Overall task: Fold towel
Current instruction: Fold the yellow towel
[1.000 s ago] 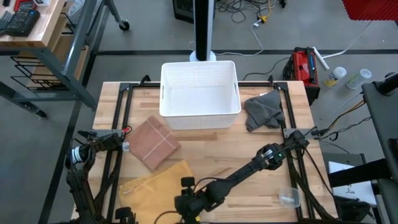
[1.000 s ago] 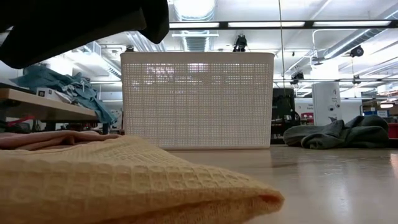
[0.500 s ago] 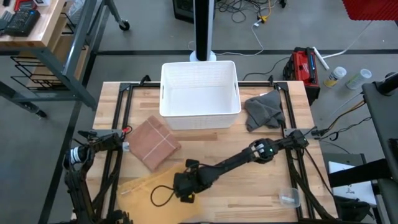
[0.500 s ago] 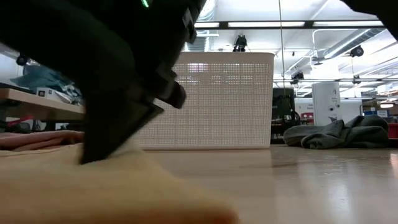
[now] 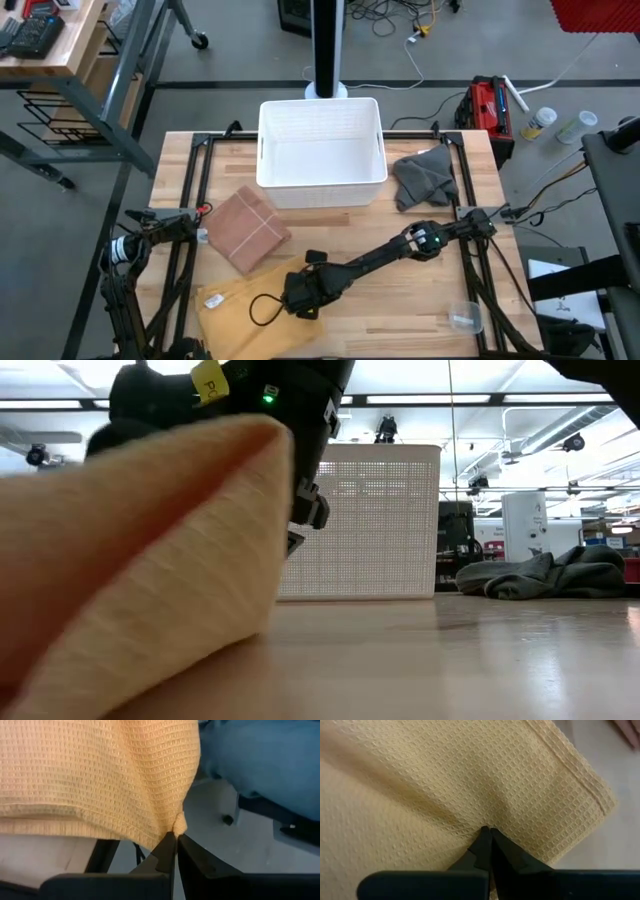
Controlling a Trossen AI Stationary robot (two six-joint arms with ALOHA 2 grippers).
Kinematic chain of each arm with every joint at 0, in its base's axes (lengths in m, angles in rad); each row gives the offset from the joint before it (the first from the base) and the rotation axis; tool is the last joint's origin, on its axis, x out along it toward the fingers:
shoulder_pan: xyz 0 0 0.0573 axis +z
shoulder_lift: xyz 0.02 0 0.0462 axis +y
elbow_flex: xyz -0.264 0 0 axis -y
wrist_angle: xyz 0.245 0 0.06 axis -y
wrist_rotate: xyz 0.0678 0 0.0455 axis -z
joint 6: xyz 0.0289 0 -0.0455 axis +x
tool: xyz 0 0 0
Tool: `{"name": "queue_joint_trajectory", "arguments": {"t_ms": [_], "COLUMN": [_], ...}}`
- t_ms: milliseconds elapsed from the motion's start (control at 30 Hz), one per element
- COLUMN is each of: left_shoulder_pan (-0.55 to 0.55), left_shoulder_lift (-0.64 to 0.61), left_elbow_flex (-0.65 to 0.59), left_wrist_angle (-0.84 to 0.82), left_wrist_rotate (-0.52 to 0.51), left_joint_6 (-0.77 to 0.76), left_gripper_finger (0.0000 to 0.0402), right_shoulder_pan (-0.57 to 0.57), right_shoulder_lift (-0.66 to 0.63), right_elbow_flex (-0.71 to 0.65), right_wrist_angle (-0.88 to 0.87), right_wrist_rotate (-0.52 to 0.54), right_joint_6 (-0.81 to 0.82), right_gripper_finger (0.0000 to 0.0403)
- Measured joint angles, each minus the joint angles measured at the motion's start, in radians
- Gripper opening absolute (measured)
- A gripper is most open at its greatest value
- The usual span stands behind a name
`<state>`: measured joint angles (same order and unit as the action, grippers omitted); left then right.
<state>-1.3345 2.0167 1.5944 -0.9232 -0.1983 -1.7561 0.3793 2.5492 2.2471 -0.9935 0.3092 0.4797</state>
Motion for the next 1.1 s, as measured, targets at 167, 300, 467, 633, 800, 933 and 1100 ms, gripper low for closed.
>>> {"name": "queue_joint_trajectory", "arguments": {"t_ms": [167,300,467,633,800,933,1100], "left_shoulder_pan": [0.0,-0.003,-0.014,-0.026,-0.03,-0.029,-0.024], "left_shoulder_lift": [0.0,0.0,0.0,-0.001,-0.001,-0.001,-0.001], "left_elbow_flex": [0.0,0.0,0.0,0.0,0.0,-0.002,-0.056], "left_wrist_angle": [0.007,0.007,-0.016,-0.041,-0.061,-0.215,-0.421], "left_wrist_rotate": [-0.028,-0.029,-0.032,-0.036,-0.106,-0.204,-0.338], "left_joint_6": [-0.017,-0.055,-0.15,-0.219,-0.221,-0.253,-0.394], "left_gripper_finger": [0.0009,0.0009,0.0019,0.0049,0.01,0.0141,0.0162], "right_shoulder_pan": [0.0,0.0,0.0,0.0,0.0,0.005,0.022], "right_shoulder_lift": [0.0,0.0,0.0,0.0,0.0,0.0,0.0], "right_elbow_flex": [0.001,0.001,0.002,0.002,0.002,0.002,0.001], "right_wrist_angle": [-0.003,-0.011,-0.062,-0.084,-0.082,-0.09,-0.105], "right_wrist_rotate": [0.005,0.005,0.01,0.016,0.014,0.013,0.016], "right_joint_6": [-0.005,-0.009,-0.032,-0.038,-0.042,-0.119,-0.148], "right_gripper_finger": [0.0,0.0,0.0,0.0,0.0,0.0,0.0]}}
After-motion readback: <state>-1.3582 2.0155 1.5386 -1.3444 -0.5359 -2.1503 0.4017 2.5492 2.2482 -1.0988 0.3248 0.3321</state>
